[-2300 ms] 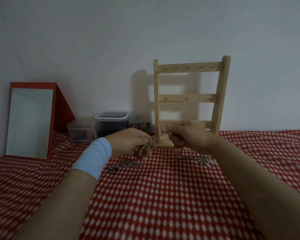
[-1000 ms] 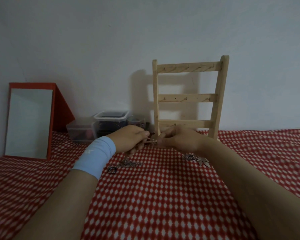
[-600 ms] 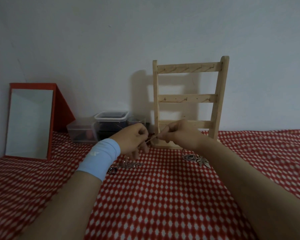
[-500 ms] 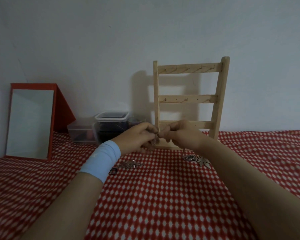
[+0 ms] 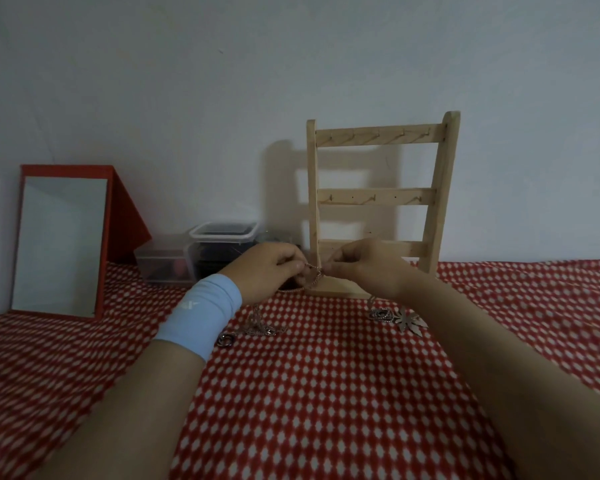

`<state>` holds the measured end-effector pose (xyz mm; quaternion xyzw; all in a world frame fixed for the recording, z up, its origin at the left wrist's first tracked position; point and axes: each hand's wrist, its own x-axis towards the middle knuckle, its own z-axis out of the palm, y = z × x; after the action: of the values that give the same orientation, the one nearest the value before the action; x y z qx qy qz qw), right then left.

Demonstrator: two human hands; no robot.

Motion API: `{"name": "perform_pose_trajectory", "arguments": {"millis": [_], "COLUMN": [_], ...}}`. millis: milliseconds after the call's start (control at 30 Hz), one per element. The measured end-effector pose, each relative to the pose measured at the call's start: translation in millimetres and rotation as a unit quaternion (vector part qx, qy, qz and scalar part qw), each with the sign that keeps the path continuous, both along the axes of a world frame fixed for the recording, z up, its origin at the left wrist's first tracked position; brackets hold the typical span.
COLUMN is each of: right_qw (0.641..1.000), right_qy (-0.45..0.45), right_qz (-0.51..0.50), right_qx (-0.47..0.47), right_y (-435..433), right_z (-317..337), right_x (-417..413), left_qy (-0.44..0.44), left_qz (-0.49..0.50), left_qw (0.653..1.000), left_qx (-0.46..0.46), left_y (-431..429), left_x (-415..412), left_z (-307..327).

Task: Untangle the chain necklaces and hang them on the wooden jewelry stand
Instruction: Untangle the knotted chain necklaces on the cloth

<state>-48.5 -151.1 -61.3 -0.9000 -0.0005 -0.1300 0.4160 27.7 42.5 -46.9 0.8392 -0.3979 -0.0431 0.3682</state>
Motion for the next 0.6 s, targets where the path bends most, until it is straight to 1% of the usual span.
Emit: {"name": "perform_pose_trajectory", "arguments": {"millis": [33, 100, 200, 233, 300, 400, 467, 500, 533, 600], "right_qw": [1.0, 0.999, 0.993, 0.992, 0.99, 0.982, 0.976, 0.973, 0.972, 0.978], "right_qy": [0.009, 0.035, 0.042, 0.041, 0.05, 0.078, 0.095, 0.101, 0.104, 0.097], "right_qz": [-0.007, -0.019, 0.013, 0.028, 0.051, 0.086, 0.102, 0.106, 0.105, 0.096], "right_qx": [0.009, 0.034, 0.111, 0.118, 0.12, 0.149, 0.17, 0.178, 0.18, 0.161], "right_y": [-0.2, 0.8, 4.1, 4.4, 5.1, 3.6, 1.5, 0.2, -0.7, -1.9], "right_z": [1.3, 3.8, 5.1, 5.0, 5.7, 6.5, 6.9, 7.0, 7.7, 9.2], "right_x": [-0.3, -0.9, -2.3, -2.5, -4.0, -4.9, -5.3, -5.5, -6.0, -7.2], "left_qy": [-0.005, 0.025, 0.073, 0.071, 0.033, -0.022, -0.03, -0.006, 0.04, 0.173], "left_qz": [-0.003, -0.018, -0.03, -0.019, 0.018, 0.052, 0.051, 0.046, 0.037, 0.012], "left_qw": [1.0, 0.999, 0.997, 0.997, 0.999, 0.998, 0.995, 0.993, 0.989, 0.966], "left_qx": [-0.009, -0.013, 0.014, 0.02, 0.016, -0.035, -0.081, -0.108, -0.137, -0.193], "left_y": [-1.1, -2.1, -1.9, -2.0, -2.0, -3.6, -6.8, -8.5, -10.2, -13.3], "left_x": [-1.4, -3.7, -3.6, -2.0, 1.6, 4.3, 2.1, 0.5, -0.8, -1.6], "left_z": [1.1, 2.7, 2.4, 1.7, 0.1, -4.5, -5.9, -6.0, -5.8, -5.8]}}
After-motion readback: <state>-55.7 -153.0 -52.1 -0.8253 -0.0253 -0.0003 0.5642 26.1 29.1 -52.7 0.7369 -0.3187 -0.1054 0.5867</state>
